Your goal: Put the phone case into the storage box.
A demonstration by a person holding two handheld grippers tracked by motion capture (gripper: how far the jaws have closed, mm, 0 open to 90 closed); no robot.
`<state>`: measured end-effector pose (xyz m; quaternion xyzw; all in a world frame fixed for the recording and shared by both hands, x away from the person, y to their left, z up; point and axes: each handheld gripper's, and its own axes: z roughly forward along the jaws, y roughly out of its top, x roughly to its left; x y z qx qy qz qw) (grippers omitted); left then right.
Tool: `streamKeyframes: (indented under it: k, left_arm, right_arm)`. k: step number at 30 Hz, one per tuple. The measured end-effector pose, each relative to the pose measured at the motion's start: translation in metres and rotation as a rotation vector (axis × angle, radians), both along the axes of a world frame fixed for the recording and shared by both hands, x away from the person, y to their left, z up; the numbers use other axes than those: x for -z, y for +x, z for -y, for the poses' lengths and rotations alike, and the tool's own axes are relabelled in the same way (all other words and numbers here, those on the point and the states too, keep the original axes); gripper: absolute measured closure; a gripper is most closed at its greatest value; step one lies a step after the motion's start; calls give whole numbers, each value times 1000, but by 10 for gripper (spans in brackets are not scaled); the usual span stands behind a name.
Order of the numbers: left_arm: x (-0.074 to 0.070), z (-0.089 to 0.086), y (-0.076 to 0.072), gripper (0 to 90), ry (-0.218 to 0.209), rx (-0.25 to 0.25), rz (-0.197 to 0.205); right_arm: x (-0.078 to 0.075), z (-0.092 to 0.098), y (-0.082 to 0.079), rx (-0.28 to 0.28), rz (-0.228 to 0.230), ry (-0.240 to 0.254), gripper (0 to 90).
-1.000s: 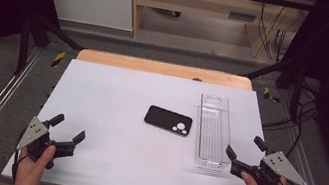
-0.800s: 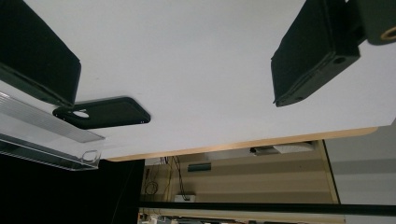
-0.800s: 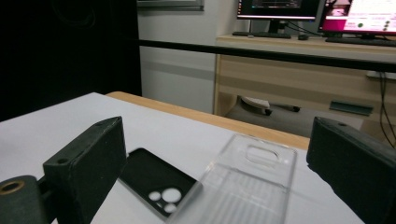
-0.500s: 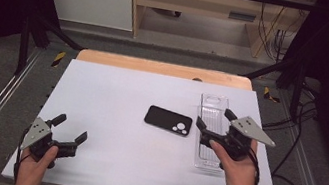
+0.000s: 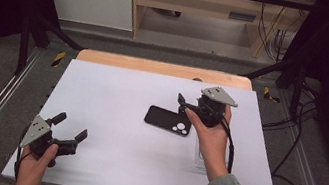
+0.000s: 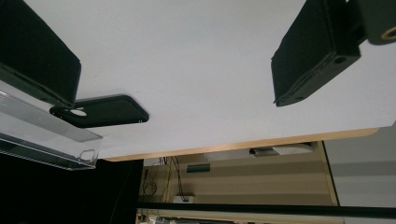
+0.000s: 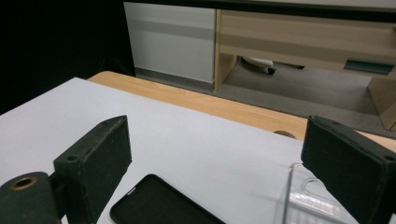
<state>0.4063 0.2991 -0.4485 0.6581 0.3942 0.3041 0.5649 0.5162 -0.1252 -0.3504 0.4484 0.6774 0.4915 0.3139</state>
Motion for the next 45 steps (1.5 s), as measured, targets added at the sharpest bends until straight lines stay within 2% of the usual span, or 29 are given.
streamKeyframes:
  k: [5, 9, 11, 15, 17, 18, 20, 25, 29, 32, 36, 40, 45]
  left_arm:
    - [0, 1, 0, 15, 14, 1, 1]
    - [0, 1, 0, 15, 16, 0, -1]
    - [0, 1, 0, 15, 16, 0, -2]
    - [0, 1, 0, 15, 13, -2, 2]
    - [0, 1, 0, 15, 12, -2, 1]
    - [0, 1, 0, 15, 12, -2, 1]
    - [0, 1, 0, 15, 11, -3, 2]
    - [0, 0, 0, 15, 11, -9, 1]
    - [0, 0, 1, 16, 15, -5, 1]
    - [-1, 1, 1, 16, 20, -4, 4]
    - [-1, 1, 1, 15, 21, -1, 4]
    - [-1, 1, 1, 16, 21, 2, 4]
    - [-1, 2, 0, 16, 21, 3, 4]
  right_arm:
    - [10, -12, 11, 7, -27, -7, 91]
    - [16, -18, 17, 14, -63, -7, 90]
    - [21, -22, 19, 13, -82, -25, 91]
    - [29, -30, 21, 14, -124, -33, 128]
    - [34, -35, 21, 21, -149, -41, 184]
    - [37, -37, 21, 21, -161, -44, 232]
    - [45, -38, 20, 30, -158, -41, 359]
    - [67, -43, 18, 28, -217, -61, 519]
    - [81, -50, 14, 0, -214, -92, 718]
    - [92, -54, 14, -2, -226, -101, 819]
    - [104, -57, 16, 14, -264, -137, 851]
    - [112, -60, 17, 5, -288, -175, 877]
    - [121, -64, 20, -6, -334, -200, 888]
